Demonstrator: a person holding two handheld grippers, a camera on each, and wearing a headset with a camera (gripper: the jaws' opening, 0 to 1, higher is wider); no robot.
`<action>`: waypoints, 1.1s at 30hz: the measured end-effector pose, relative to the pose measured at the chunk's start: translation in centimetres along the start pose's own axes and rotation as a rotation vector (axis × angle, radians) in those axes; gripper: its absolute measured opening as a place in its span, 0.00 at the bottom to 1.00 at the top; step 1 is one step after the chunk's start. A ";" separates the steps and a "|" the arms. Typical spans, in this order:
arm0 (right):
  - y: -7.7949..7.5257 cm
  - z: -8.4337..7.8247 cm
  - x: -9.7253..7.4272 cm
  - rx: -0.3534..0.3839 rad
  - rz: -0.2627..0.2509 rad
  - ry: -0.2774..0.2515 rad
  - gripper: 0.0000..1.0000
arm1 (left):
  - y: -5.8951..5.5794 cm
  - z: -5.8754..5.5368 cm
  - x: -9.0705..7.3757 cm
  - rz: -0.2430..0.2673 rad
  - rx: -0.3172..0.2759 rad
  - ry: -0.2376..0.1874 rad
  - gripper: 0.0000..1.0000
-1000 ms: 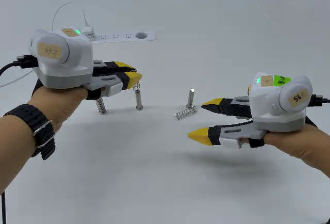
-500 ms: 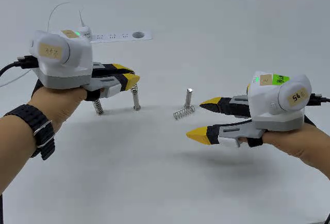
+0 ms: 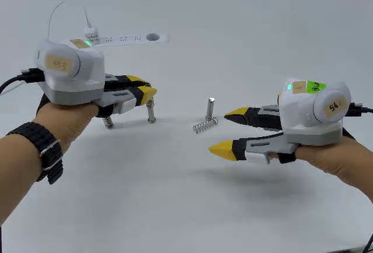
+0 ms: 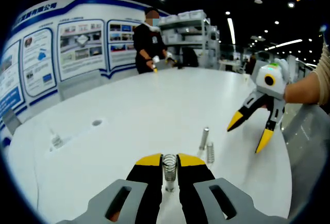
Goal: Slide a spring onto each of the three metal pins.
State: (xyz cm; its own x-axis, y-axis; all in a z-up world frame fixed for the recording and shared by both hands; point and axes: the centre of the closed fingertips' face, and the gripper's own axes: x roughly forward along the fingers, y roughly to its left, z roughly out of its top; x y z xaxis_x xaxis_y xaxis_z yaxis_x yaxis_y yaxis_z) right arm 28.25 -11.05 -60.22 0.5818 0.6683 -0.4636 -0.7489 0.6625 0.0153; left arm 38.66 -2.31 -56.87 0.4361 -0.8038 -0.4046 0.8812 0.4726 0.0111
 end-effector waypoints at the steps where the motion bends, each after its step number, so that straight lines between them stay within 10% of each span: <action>1: 0.0 0.0 0.0 0.000 0.000 0.000 0.49 | 0.0 -0.1 0.0 -0.001 -0.002 -0.002 0.10; 33: 0.1 -0.4 0.2 0.012 0.006 0.007 0.49 | -0.4 -3.2 1.5 0.005 -0.024 0.046 0.11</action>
State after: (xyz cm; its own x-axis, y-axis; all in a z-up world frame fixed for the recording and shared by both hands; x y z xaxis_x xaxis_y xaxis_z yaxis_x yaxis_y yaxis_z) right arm 28.11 -11.02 -60.68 0.5752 0.6698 -0.4696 -0.7485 0.6626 0.0283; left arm 38.33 -2.57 -60.37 0.4316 -0.7841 -0.4460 0.8741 0.4857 -0.0080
